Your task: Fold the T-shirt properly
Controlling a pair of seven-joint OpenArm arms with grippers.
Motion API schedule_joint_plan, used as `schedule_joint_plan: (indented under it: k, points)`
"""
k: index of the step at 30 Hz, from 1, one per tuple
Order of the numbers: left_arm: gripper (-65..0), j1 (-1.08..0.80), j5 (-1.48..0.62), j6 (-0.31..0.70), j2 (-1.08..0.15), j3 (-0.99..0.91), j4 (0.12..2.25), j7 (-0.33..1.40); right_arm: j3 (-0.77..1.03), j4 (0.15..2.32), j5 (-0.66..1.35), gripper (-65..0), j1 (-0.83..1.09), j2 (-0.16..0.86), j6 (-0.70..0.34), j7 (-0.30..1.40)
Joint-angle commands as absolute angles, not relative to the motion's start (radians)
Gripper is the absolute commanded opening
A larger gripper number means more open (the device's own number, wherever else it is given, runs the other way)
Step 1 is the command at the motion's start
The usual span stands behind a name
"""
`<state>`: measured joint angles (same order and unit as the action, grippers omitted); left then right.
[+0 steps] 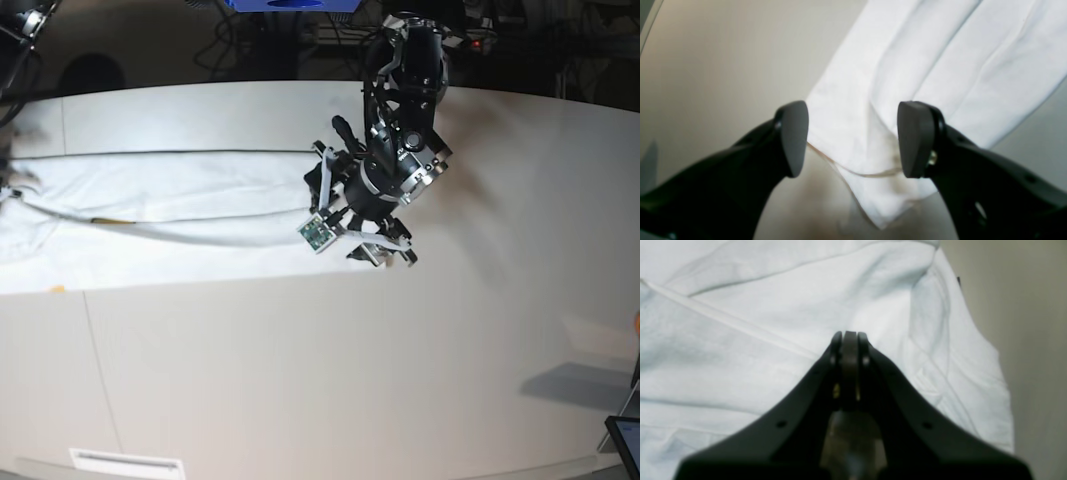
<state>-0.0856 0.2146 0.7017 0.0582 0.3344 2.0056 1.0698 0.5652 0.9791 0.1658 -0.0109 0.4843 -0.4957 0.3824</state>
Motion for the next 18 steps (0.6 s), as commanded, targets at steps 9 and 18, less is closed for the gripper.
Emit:
schedule_joint_plan:
  k: [9,18]
  points:
    - [-27.4,-0.116,0.225,0.698,0.065,0.34,1.966,1.058,0.564,0.978,0.14,-63.4,-0.005,0.492,-0.507,0.453]
    - [-41.5,-0.113,0.225,0.698,0.065,0.363,1.914,1.058,0.564,0.978,0.14,-63.4,-0.005,0.492,-0.507,0.453]
